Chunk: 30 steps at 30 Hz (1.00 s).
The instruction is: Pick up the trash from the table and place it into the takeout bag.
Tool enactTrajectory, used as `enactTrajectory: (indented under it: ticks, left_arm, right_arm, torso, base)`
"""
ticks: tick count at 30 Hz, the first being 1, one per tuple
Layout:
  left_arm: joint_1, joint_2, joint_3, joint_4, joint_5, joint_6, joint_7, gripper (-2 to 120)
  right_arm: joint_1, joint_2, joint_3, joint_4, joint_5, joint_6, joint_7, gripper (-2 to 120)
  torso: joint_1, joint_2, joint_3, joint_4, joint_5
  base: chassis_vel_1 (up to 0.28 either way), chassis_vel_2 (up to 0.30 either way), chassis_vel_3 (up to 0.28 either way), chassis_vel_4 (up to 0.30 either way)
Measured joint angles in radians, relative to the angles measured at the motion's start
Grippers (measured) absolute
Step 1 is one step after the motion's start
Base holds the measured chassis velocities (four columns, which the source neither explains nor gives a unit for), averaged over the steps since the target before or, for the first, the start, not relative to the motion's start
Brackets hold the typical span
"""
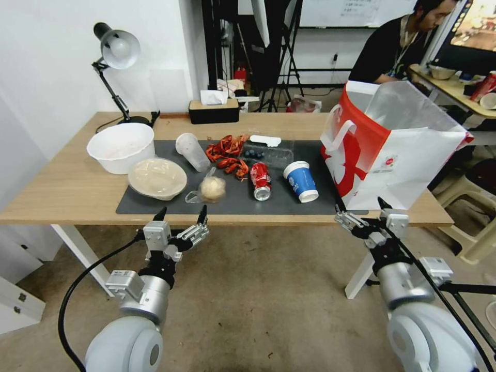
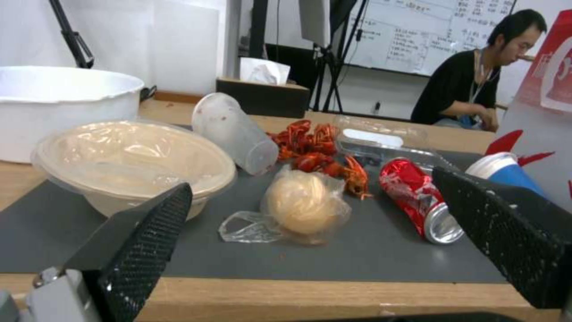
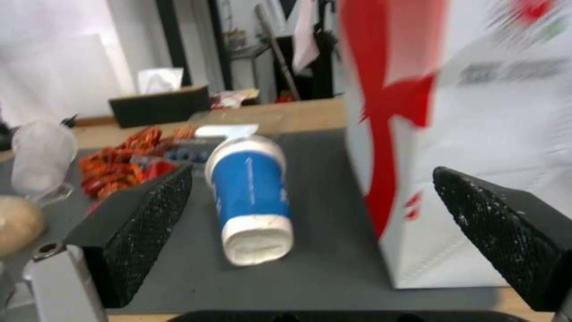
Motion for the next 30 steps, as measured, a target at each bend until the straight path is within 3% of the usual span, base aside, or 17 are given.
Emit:
enactTrajectory:
  ticks: [5, 9, 21, 30]
  left_arm:
    - [0.004, -0.008, -0.002, 0.0, 0.009, -0.005, 0.002, 100]
    - [0.013, -0.024, -0.008, 0.0, 0.023, -0.016, 0.005, 100]
    - [0.023, -0.031, -0.018, 0.0, 0.032, -0.031, 0.004, 100]
    - [0.025, -0.032, -0.02, 0.002, 0.037, -0.04, 0.003, 100]
  right_arm:
    - [0.07, -0.06, -0.039, -0.08, 0.068, -0.002, 0.012, 100]
    - [0.221, -0.13, -0.129, -0.195, 0.174, -0.043, 0.053, 100]
    - [0.349, -0.126, -0.233, -0.302, 0.242, -0.095, 0.087, 100]
    - [0.389, -0.112, -0.267, -0.365, 0.249, -0.108, 0.1, 76]
  torso:
    - [0.0, 0.0, 0.0, -0.0001, 0.0002]
    - [0.0, 0.0, 0.0, 0.0, 0.0001]
    - [0.0, 0.0, 0.0, -0.0002, -0.0001]
    - [0.0, 0.0, 0.0, -0.0002, 0.0]
  base:
    - [0.0, 0.0, 0.0, 0.0]
    - [0.0, 0.0, 0.0, 0.0]
    - [0.0, 0.0, 0.0, 0.0]
    - [0.0, 0.0, 0.0, 0.0]
